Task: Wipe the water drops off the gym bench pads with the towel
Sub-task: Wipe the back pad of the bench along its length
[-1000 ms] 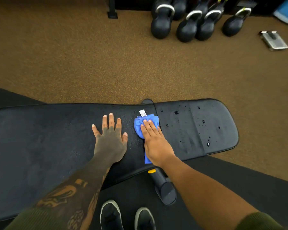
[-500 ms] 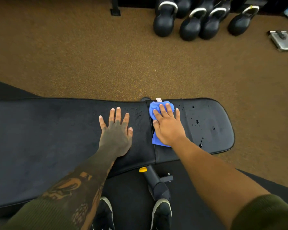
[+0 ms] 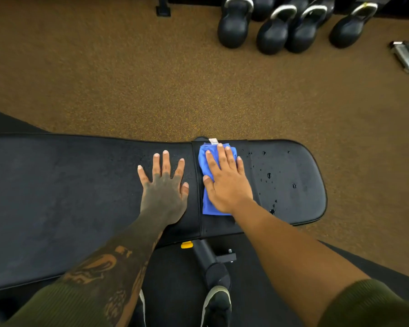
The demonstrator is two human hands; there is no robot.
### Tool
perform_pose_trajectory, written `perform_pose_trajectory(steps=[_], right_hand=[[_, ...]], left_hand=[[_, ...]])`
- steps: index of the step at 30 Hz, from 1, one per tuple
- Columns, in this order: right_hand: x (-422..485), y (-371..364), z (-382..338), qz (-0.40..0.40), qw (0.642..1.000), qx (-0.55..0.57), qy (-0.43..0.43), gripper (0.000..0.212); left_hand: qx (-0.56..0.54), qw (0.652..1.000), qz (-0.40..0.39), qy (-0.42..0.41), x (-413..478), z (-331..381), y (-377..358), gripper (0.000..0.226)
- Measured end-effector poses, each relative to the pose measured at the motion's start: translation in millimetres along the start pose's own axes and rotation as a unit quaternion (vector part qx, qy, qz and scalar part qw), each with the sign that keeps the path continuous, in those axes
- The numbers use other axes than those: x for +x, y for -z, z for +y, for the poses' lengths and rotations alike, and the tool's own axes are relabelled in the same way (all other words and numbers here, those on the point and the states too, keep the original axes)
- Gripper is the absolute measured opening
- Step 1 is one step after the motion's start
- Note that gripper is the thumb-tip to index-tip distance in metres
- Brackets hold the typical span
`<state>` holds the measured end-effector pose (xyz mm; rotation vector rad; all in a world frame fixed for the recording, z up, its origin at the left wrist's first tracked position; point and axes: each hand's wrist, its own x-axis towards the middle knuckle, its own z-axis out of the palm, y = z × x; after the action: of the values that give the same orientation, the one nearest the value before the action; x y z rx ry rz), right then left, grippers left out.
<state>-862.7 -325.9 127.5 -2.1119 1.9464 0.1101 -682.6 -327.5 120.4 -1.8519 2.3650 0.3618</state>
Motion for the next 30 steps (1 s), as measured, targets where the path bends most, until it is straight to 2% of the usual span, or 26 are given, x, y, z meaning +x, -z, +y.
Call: perform_pose_trajectory(steps=[7,14,19,23,30], right_hand=[[31,8,-2,0.008,0.999,-0.017,-0.025,0.063],[8,4,8,-0.003,0.999,0.005,0.049,0.063],[15,10,35,0.004,1.000,0.002,-0.009,0.063],[36,14,24,0.002,0.999,0.006,-0.032,0.062],[15,8,26,0.007,0.999,0.025,0.021,0.063]], left_hand=[[0.008,1.000,0.005,0.005,1,2,-1,0.063],[-0.007,1.000,0.012,0.008,1,6,1,0.063],[-0.008,1.000,0.021,-0.002,3,8,-1,0.062],[0.001,1.000,0.019,-0.002,4,8,-4,0.062],[0.001,1.000,0.025,0.000,6,10,-3,0.062]])
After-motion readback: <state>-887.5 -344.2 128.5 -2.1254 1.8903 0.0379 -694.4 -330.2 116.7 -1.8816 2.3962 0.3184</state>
